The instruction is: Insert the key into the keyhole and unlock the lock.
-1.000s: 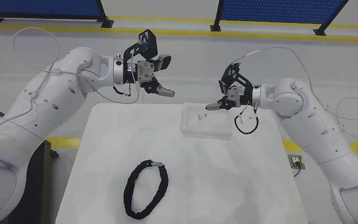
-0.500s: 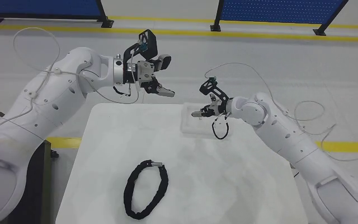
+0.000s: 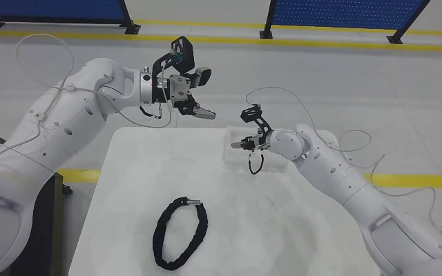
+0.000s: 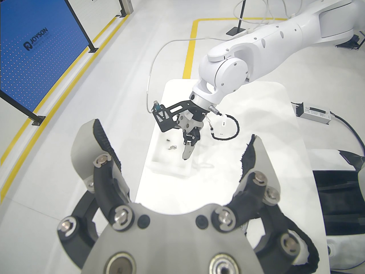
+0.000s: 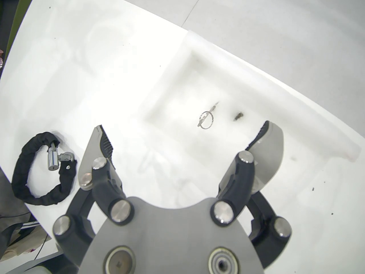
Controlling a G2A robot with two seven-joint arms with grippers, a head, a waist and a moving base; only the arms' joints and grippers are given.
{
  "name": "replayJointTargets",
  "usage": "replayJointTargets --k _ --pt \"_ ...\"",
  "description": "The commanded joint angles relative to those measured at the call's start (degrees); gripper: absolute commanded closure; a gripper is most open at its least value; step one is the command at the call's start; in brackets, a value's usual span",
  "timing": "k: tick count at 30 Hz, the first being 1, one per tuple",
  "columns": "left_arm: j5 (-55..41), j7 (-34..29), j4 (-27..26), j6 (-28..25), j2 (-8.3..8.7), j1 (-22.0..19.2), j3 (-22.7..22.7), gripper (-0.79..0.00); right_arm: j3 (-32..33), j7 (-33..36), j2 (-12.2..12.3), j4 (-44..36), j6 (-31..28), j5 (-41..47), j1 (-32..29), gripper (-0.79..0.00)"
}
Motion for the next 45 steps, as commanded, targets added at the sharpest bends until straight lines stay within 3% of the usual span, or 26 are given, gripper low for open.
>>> replayJointTargets --k 1,20,25,34,43,45 --pt "-0.1 0.0 0.0 0.0 0.0 0.0 0.0 -0.785 0.0 -0.2 -0.3 0.6 -0.3 0.2 0.1 -0.785" --pt "-0.1 0.0 0.0 0.0 0.0 0.0 0.0 -0.785 0.0 -0.2 -0.3 0.6 -0.3 0.2 0.1 -0.785" --pt "-0.1 0.0 0.0 0.0 0.0 0.0 0.0 -0.785 0.7 -1.7 -0.6 0.5 2.1 -0.4 -1.4 -0.785" --pt "-0.1 0.0 0.0 0.0 0.0 0.0 0.0 -0.785 -0.4 2.9 -4.3 3.4 11.8 2.0 -0.2 -0.785" --pt "-0.1 0.0 0.0 0.0 0.0 0.0 0.0 -0.785 -2.3 2.4 -8.6 9.3 15.0 1.6 2.0 -0.785" --pt "-0.1 0.0 0.0 0.0 0.0 0.0 0.0 -0.785 -3.0 2.7 -9.4 10.4 16.8 0.4 2.5 -0.736"
